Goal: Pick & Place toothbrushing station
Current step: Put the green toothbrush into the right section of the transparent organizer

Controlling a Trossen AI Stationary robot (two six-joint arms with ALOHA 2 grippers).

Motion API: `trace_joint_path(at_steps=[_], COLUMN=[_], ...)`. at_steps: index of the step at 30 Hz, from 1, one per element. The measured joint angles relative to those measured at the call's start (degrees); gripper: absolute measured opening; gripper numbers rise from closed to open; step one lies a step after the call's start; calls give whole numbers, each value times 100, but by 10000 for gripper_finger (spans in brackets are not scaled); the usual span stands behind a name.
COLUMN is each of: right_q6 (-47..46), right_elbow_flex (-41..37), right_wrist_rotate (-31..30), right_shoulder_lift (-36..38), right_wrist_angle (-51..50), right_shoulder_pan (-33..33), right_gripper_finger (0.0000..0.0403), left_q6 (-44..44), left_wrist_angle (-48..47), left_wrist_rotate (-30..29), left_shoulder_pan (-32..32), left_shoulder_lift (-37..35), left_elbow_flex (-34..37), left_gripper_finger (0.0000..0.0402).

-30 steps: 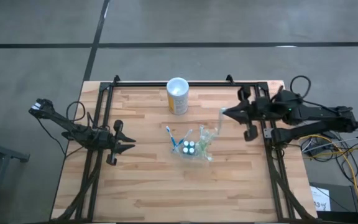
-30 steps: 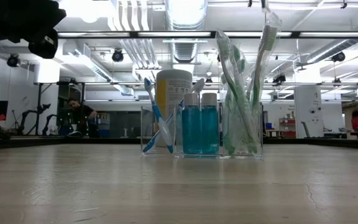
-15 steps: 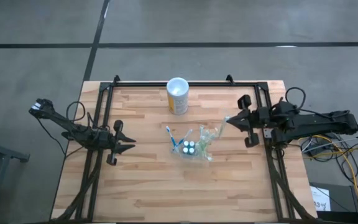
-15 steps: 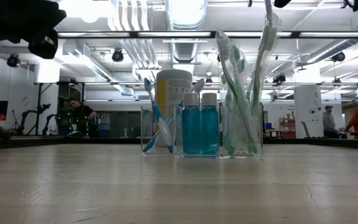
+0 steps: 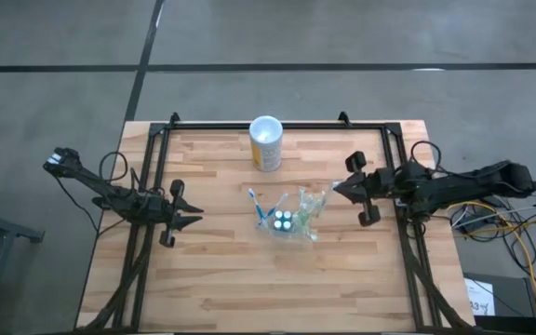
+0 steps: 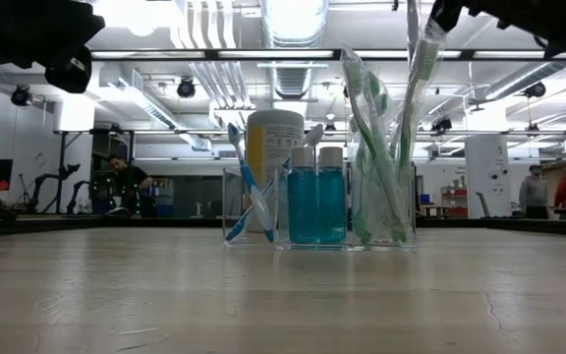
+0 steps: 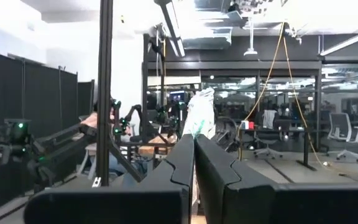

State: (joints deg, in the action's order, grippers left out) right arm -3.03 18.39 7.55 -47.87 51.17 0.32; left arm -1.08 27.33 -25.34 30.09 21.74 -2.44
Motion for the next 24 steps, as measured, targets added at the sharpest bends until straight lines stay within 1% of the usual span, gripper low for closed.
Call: trace_joint_path(at_steps=[8,12,18,24], right_q6=[-170,-302,-319,-583], right_elbow_flex=[-19,-19,-19,-19], right_wrist_rotate=[-17,-17,-15,-16], right_shoulder_lift=[-698,-1193,-2045,-2732], right_wrist_angle=[182,593,1495,1678], right_shoulder_pan=[1,4,4,4], right_gripper_finger=[8,8,8,8], left_q6=[0,0,0,0], left_wrist_angle=[-2,0,0,0], left_wrist_rotate=[-1,0,0,-2], left_shoulder_pan=[1,2,2,0], left_shoulder_lift=[0,0,0,0], left_elbow_flex=[0,-2,0,-1], left_gripper_finger=[83,83,83,83])
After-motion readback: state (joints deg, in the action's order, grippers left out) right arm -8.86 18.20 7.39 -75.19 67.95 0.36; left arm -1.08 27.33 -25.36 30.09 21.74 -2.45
